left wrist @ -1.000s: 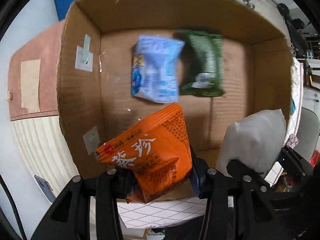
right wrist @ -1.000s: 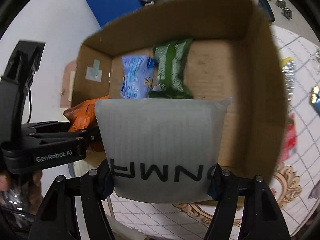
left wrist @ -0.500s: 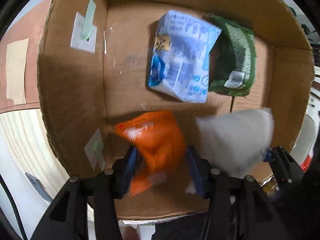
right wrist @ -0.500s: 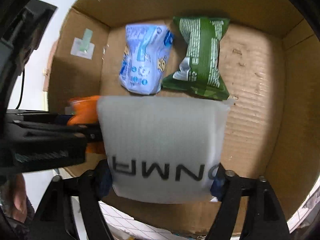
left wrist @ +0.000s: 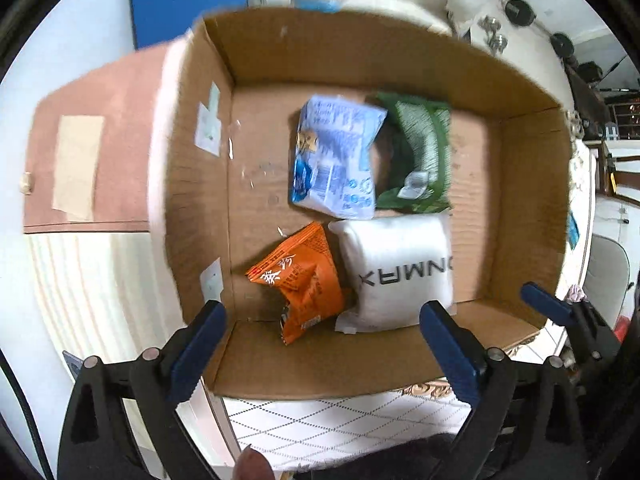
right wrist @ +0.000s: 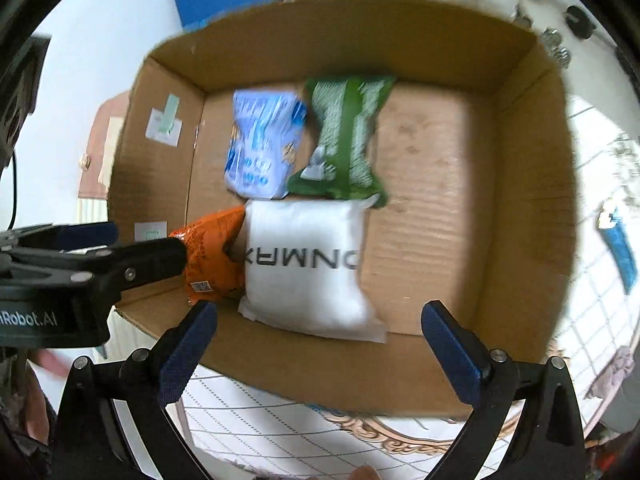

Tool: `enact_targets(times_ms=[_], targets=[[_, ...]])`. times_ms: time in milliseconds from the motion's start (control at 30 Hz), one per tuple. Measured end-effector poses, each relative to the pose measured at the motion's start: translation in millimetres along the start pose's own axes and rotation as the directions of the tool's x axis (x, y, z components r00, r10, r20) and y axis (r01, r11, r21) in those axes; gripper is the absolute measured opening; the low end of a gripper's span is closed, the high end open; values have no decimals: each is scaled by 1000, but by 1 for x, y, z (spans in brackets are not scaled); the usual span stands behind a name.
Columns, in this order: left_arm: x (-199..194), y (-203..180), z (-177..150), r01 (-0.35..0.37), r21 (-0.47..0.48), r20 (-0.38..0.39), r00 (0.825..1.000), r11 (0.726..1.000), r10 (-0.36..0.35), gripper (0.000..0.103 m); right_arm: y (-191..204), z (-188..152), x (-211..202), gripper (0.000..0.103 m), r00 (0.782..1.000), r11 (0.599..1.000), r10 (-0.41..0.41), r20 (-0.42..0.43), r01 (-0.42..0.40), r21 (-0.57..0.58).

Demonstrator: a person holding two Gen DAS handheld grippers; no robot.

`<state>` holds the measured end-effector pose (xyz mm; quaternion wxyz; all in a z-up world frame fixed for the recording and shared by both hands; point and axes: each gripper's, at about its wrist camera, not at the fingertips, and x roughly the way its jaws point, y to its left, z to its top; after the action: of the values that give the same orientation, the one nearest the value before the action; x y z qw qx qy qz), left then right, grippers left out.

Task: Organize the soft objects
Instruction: 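Lower both items into the box beside the other bags and release, then grasp the silver sponge with the left tool while the right tool grasps the red bag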

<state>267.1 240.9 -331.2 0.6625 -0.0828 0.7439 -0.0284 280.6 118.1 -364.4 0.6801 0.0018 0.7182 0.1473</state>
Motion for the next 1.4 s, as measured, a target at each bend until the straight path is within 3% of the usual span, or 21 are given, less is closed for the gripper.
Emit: enact_targets(times_ms=[167,433,700,833,1033,1167,1300,1367,1400], targets=[[-37,-9,-23,-40,-12,151,988,999,41,101,-4,-19,-45,103,994,999,-42,100,42,9],[-69,-17,-69,-56,-32,298,952,998,63,101,-7,-69,-100,103,968,993,-116,224,118,6],[-102,-30,-118,-107,-43,422,899,993,116,101,-6,-118,-139,103,947,994,-106,302,110,2],[-115,-37,-132,-112,-49,454,883,992,122,102,-5,-133,-155,103,940,995,-92,328,100,-8],[-123,-54,-135,-101,-43,462,880,994,110,102,-13,-142,-169,103,942,999,-35,334,47,-28],[-121,-94,-121,-142,9,454,882,990,122,103,-49,-144,-172,103,951,1000,-2,310,-4,19],[-111,-154,-90,-185,111,436,892,976,119,102,-127,-145,-166,103,961,983,-16,277,-36,181],[-102,-192,-66,-247,186,432,890,951,147,102,-176,-142,-153,103,966,946,5,258,-87,311],[-95,-216,-50,-295,238,431,886,925,171,103,-202,-141,-142,103,968,915,33,249,-129,382]])
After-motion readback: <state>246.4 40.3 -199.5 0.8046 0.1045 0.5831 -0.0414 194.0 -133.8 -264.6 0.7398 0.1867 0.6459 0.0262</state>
